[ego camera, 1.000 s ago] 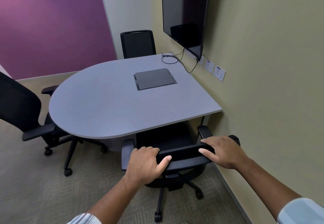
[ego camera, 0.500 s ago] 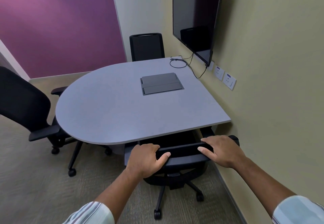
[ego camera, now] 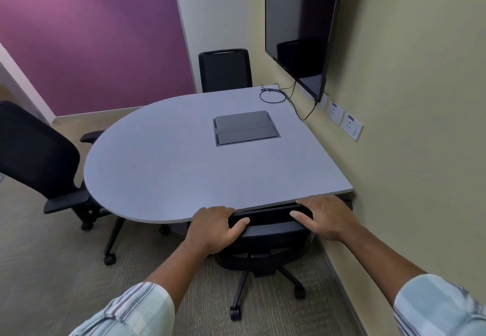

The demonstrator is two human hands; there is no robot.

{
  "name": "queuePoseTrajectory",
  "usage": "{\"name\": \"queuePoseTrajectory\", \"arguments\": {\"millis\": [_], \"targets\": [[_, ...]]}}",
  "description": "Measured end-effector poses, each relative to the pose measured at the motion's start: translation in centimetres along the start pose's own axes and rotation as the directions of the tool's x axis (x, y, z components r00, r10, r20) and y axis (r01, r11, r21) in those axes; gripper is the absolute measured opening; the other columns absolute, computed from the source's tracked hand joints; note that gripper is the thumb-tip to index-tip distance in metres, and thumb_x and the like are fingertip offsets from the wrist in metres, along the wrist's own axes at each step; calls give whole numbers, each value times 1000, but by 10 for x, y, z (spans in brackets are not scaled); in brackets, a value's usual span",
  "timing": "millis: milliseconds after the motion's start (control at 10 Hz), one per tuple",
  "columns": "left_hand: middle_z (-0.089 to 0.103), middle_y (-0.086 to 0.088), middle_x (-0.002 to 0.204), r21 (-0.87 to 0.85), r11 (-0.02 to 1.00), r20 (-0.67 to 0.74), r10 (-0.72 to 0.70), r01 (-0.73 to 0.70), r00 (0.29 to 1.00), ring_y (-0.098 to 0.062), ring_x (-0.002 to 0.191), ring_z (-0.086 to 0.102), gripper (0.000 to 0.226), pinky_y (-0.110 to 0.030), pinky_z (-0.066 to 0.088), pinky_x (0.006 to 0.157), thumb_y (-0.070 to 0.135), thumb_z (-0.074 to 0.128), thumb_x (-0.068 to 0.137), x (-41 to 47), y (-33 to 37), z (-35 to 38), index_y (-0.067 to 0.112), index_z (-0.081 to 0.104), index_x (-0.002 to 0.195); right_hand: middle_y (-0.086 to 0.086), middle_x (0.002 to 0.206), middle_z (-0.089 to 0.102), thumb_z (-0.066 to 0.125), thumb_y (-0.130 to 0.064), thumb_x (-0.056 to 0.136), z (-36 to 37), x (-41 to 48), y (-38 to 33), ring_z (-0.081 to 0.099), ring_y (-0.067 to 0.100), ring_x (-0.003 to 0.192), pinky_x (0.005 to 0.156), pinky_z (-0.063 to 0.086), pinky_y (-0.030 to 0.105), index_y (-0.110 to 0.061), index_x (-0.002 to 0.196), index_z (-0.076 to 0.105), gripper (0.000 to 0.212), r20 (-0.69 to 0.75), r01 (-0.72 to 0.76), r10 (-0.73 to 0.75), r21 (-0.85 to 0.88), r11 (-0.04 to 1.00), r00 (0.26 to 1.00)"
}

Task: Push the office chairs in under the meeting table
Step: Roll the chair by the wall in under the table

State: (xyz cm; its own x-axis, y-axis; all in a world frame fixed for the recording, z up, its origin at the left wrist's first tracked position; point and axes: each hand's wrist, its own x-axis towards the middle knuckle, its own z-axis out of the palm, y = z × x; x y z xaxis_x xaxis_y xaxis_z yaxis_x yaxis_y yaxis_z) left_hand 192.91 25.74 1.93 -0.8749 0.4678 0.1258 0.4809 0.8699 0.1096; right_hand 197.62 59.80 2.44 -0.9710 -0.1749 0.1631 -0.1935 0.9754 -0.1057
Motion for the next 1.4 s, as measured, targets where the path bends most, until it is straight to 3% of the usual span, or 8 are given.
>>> {"name": "queuePoseTrajectory", "arguments": {"millis": [100, 200, 300, 600, 1000, 1200, 1300, 1400], "targets": [[64, 6, 72, 15, 1000, -2, -9, 9, 1000, -14, 68, 59, 74, -36, 43, 65, 82, 22, 99, 8, -4, 1, 24, 65, 85, -9, 92, 74, 11, -89, 97, 1, 10, 0, 67, 17, 85, 87, 55, 48, -26, 101, 70, 87, 30, 7, -6, -37, 999, 1000], [66, 5, 74, 18, 1000, -2, -10, 10, 1000, -15, 69, 60, 76, -36, 43, 64, 83, 21, 99, 18, -4, 0, 23, 67, 86, -9, 96, 74, 3, -91, 93, -1, 21, 5, 66, 17, 88, 90, 53, 46, -26, 106, 70, 95, 57, 7, -4, -51, 999, 998], [67, 3, 76, 14, 1000, 7, -22, 22, 1000, -17, 71, 61, 76, -39, 51, 70, 81, 22, 99, 29, -3, -1, 21, 67, 86, -8, 102, 76, 1, -92, 92, 0, 32, 13, 68, 17, 92, 90, 52, 45, -26, 112, 71, 98, 45, 5, -3, -42, 999, 999], [67, 4, 76, 30, 999, 17, -32, 31, 999, -17, 70, 61, 75, -39, 54, 69, 78, 21, 100, 64, -6, -2, 22, 68, 86, -6, 115, 79, 2, -93, 90, 1, 69, 30, 71, 18, 100, 94, 55, 44, -26, 123, 73, 103, 35, 21, -20, -14, 1000, 999], [67, 3, 76, 4, 999, 30, -42, 42, 999, -16, 71, 61, 67, -41, 55, 71, 73, 28, 104, 72, -7, 1, 21, 67, 86, -6, 110, 77, 14, -84, 96, -1, 76, 35, 69, 16, 93, 91, 55, 41, -26, 119, 72, 85, 67, 39, -38, -20, 999, 997], [67, 2, 77, 12, 999, 53, -54, 53, 997, -18, 71, 62, 67, -44, 58, 74, 70, 29, 106, 73, -3, -5, 19, 67, 86, -4, 114, 77, 29, -78, 104, -6, 76, 35, 70, 18, 96, 93, 56, 41, -26, 119, 70, 68, 87, 24, -22, -22, 999, 996], [67, 2, 77, -3, 998, 82, -58, 59, 995, -19, 72, 62, 68, -46, 58, 77, 72, 28, 105, 70, -4, -2, 19, 67, 86, -3, 112, 76, 23, -83, 100, -5, 73, 34, 66, 17, 92, 91, 53, 39, -27, 110, 66, 70, 126, 16, -13, -24, 1000, 992], [75, 1, 95, -63, 994, 150, -79, 90, 986, -22, 87, 68, 80, -45, 58, 88, 84, 21, 96, 75, 0, -12, 23, 73, 99, -3, 119, 76, 5, -97, 87, -12, 81, 32, 68, 19, 101, 100, 51, 42, -27, 118, 68, 99, 181, -16, 15, 9, 1000, 983]]}}
